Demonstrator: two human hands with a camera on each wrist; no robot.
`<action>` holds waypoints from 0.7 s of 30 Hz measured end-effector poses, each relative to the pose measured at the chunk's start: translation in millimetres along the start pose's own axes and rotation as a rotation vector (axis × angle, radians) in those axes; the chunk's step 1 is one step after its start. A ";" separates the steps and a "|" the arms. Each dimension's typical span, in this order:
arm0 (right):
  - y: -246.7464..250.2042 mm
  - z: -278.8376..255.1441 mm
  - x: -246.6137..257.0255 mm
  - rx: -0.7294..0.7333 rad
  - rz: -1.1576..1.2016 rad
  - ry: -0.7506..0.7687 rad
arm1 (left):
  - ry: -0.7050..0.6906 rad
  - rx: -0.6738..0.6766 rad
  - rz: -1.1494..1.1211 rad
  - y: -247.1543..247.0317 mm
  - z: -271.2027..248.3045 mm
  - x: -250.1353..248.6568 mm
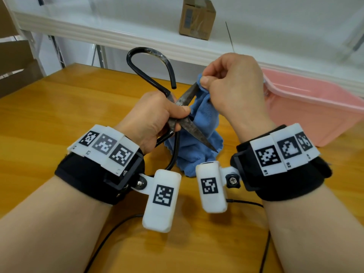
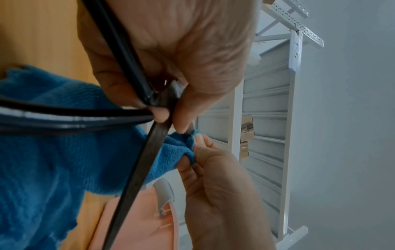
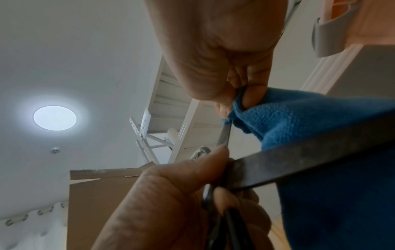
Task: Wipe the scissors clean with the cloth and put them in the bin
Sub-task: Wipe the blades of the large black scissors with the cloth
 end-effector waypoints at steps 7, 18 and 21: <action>-3.2 0.3 0.3 0.035 0.005 0.012 | -0.009 0.015 -0.023 0.2 0.9 -1.2; 0.1 3.8 -28.7 0.053 0.512 -0.243 | 0.003 0.020 -0.143 5.1 7.1 2.7; 3.8 6.8 -26.6 0.066 0.545 -0.231 | 0.005 0.024 -0.163 6.4 11.7 -0.8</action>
Point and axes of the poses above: each hand's wrist, its own z-axis towards the middle knuckle, its own y-axis out of the back of the hand, x = y × z, the point moved 9 cm from there along z, towards the middle knuckle, and after that the axes turned 11 degrees about z, right-handed, at the moved point
